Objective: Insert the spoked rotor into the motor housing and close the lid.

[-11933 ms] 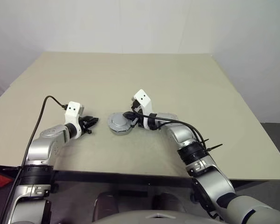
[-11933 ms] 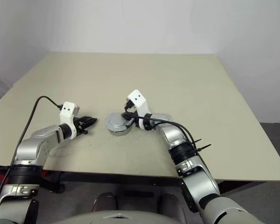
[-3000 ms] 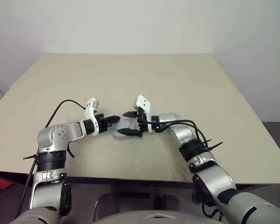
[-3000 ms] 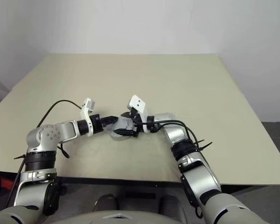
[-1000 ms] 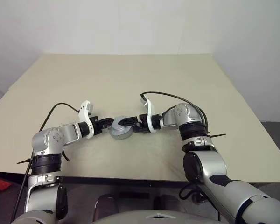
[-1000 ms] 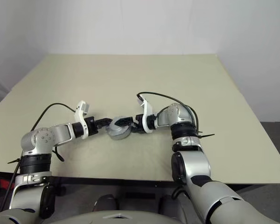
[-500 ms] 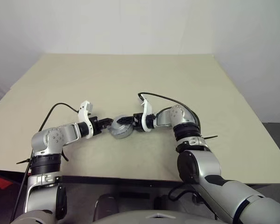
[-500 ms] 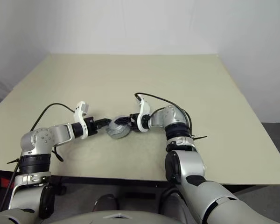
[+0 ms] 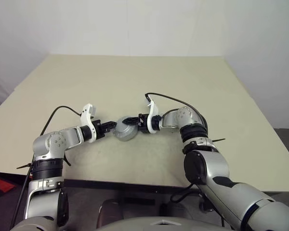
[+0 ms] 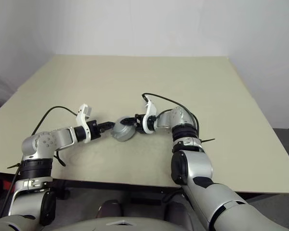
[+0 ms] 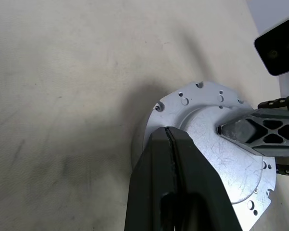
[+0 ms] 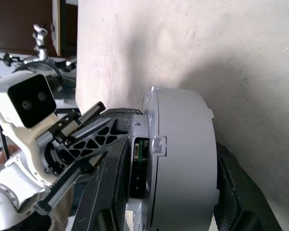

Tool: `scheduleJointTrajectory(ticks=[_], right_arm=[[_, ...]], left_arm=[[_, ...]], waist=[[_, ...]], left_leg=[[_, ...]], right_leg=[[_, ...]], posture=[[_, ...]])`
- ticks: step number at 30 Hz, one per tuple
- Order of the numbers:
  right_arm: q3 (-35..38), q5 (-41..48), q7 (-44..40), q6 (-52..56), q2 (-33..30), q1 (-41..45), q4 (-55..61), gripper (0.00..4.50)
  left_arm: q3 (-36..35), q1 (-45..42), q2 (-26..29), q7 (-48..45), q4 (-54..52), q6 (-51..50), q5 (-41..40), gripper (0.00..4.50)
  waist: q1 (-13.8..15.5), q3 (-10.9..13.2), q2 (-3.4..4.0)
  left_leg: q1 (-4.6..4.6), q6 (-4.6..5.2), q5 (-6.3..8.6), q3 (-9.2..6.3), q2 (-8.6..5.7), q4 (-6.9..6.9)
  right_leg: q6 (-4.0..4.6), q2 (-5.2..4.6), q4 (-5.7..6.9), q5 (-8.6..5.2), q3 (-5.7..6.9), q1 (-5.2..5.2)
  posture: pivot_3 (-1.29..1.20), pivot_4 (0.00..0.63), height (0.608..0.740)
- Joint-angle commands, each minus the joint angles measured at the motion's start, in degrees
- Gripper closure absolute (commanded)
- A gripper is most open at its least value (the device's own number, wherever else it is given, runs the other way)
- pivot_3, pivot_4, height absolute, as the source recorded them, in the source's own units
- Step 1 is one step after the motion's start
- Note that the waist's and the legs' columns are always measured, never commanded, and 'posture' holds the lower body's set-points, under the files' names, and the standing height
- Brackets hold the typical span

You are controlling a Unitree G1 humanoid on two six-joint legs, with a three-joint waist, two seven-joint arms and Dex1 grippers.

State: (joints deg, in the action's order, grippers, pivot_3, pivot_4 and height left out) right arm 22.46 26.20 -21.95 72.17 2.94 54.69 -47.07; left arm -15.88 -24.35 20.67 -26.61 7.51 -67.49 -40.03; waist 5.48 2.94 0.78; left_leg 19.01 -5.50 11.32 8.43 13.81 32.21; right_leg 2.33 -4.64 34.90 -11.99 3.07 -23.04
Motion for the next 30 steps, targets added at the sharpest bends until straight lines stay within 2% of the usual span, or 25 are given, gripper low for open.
scheduleJointTrajectory(ticks=[1, 16, 24, 30], right_arm=[[2.5, 2.8, 1.4, -1.2, 0.1, 3.5, -0.9, 2.3], [8.9, 6.2, 9.2, -7.5, 0.3, 6.4, -8.1, 2.3], [12.6, 9.1, 12.9, -10.3, 1.0, 8.2, -10.4, 2.41], [18.5, 14.0, 17.9, -14.0, 1.2, 10.9, -13.4, 2.41]], left_arm=[[-0.8, 0.3, 0.5, 1.1, 1.4, 0.9, 1.1, 4.5], [-11.1, 2.0, -0.7, 3.1, -0.6, 3.8, -3.7, 4.5], [-11.9, 3.0, -1.2, 4.3, -1.8, 3.6, -4.4, 4.5], [-12.5, 3.1, -2.3, 5.0, -2.0, 3.9, -5.6, 4.5]], waist=[[0.0, 0.0, 0.0], [-0.1, 0.0, -0.04], [-0.1, 0.1, -0.1], [-0.1, 0.1, -0.14]], left_leg=[[0.0, 0.0, 0.0, 0.0, 0.0, 0.0], [0.21, -0.02, -0.01, 0.0, 0.04, 0.01], [0.24, -0.02, -0.01, 0.0, 0.04, 0.04], [0.51, -0.02, -0.01, -0.01, 0.04, 0.07]], right_leg=[[0.0, 0.0, 0.0, 0.0, 0.0, 0.0], [0.0, 0.03, 0.04, 0.01, 0.01, -0.24], [0.0, 0.03, 0.07, 0.01, 0.01, -0.3], [-0.01, 0.04, 0.08, 0.02, 0.02, -0.64]], posture=[[0.0, 0.0, 0.74], [0.0, 0.0, 0.74], [0.0, 0.0, 0.74], [0.0, 0.0, 0.74]])
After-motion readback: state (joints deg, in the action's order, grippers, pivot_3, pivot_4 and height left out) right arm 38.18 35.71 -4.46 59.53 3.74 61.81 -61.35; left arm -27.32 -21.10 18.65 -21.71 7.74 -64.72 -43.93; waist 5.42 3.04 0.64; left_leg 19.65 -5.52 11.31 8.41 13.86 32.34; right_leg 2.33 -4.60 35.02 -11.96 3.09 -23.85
